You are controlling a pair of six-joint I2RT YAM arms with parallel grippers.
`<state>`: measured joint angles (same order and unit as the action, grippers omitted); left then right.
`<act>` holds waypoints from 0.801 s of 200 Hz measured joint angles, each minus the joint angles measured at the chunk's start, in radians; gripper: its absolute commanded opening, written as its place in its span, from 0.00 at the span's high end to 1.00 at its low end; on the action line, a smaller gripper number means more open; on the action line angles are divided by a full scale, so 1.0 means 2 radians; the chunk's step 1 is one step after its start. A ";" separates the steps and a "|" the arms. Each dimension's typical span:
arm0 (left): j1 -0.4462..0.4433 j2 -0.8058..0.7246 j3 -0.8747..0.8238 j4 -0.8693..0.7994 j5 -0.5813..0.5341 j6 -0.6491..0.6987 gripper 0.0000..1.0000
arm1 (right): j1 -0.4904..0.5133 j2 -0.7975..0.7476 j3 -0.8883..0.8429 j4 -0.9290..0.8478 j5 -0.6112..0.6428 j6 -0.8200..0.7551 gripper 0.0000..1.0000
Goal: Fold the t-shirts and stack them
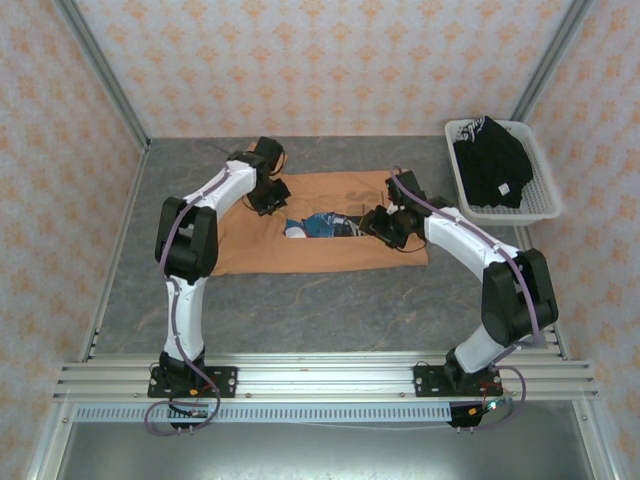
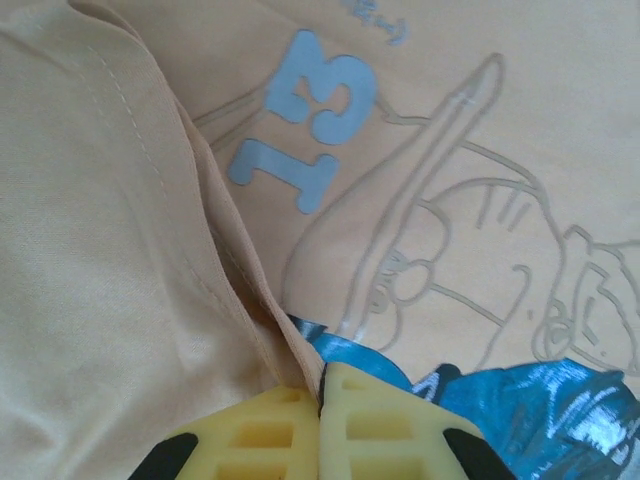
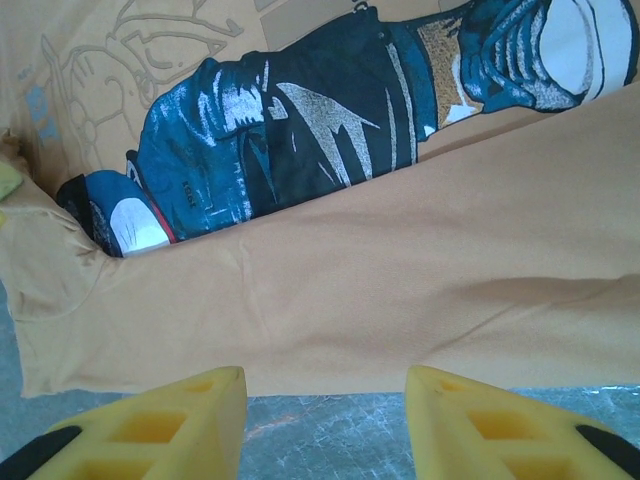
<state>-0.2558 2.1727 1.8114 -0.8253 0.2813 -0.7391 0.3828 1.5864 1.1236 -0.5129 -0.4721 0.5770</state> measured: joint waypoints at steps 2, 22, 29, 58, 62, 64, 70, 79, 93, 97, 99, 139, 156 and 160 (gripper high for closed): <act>0.000 0.002 0.002 0.000 0.000 0.000 0.67 | 0.000 0.000 0.000 0.000 0.000 0.000 0.54; -0.003 0.006 0.012 0.001 0.001 0.005 0.55 | 0.000 0.000 -0.003 0.000 0.000 0.003 0.54; -0.004 0.006 0.012 0.001 0.002 0.003 0.52 | 0.000 0.000 -0.003 0.000 0.000 0.003 0.54; -0.004 -0.008 -0.004 0.012 0.001 0.003 0.50 | 0.000 0.000 -0.004 0.003 -0.001 0.004 0.54; -0.004 -0.014 -0.010 0.014 0.001 0.002 0.50 | 0.000 0.000 -0.005 0.004 -0.002 0.004 0.54; -0.003 -0.018 -0.014 0.015 0.001 0.002 0.50 | 0.000 0.000 -0.005 0.004 -0.002 0.005 0.54; -0.003 -0.030 -0.027 0.019 0.001 0.001 0.50 | 0.000 0.000 -0.006 0.006 -0.004 0.005 0.54; -0.003 -0.054 -0.052 0.022 0.001 -0.002 0.51 | 0.000 0.000 -0.008 0.010 -0.006 0.005 0.54; -0.002 -0.100 -0.098 0.026 -0.001 -0.010 0.57 | 0.000 0.000 -0.010 0.011 -0.008 0.005 0.55; -0.002 -0.114 -0.111 0.026 -0.002 -0.015 0.58 | 0.000 0.000 -0.010 0.010 -0.007 0.005 0.56; -0.002 -0.122 -0.118 0.025 -0.002 -0.015 0.59 | 0.000 0.000 -0.010 0.009 -0.007 0.005 0.56; 0.049 -0.247 -0.251 0.008 -0.007 -0.039 0.67 | -0.012 -0.023 -0.031 -0.021 0.040 0.003 0.63; 0.088 -0.261 -0.303 0.003 -0.010 -0.042 0.67 | -0.038 -0.039 -0.058 -0.030 0.055 0.004 0.65; 0.096 -0.261 -0.313 0.003 -0.010 -0.042 0.68 | -0.044 -0.039 -0.064 -0.031 0.057 0.003 0.65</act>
<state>-0.0647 1.6512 1.1851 -0.8196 0.2604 -0.8223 0.2955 1.5074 0.9966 -0.5758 -0.3576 0.5838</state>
